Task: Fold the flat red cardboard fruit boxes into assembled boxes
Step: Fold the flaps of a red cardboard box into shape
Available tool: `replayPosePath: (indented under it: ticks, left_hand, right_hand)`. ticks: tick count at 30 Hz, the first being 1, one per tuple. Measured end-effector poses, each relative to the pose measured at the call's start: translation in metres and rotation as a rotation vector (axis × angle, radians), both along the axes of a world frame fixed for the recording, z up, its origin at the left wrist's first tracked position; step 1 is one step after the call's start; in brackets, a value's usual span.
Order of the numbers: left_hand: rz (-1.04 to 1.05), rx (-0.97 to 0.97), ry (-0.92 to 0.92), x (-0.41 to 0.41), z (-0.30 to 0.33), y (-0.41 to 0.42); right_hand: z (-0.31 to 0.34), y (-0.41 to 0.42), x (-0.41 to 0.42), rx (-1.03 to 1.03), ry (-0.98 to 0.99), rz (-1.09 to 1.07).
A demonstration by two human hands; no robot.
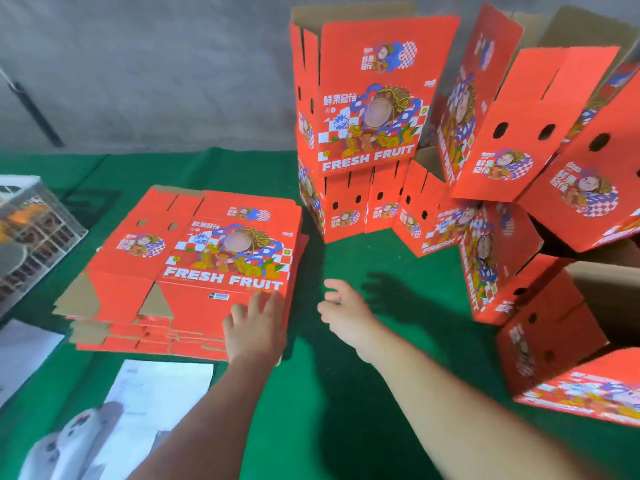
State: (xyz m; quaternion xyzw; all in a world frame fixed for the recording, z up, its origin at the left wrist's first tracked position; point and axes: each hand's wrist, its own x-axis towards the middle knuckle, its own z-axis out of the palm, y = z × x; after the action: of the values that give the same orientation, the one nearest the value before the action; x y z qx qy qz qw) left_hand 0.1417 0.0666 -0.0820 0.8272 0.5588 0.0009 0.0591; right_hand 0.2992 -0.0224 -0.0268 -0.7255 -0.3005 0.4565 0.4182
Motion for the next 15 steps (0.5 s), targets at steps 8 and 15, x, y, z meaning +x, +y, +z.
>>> replayPosePath:
  ticks: [8, 15]
  left_hand:
    - [-0.312, 0.223, -0.179, 0.018, 0.03, -0.094]
    - [-0.653, -0.04, -0.546, 0.046, 0.043, -0.139]
  right_hand:
    - [-0.009, -0.018, 0.0, -0.075, 0.321, -0.247]
    - [-0.009, -0.069, 0.055, 0.058, 0.342, -0.574]
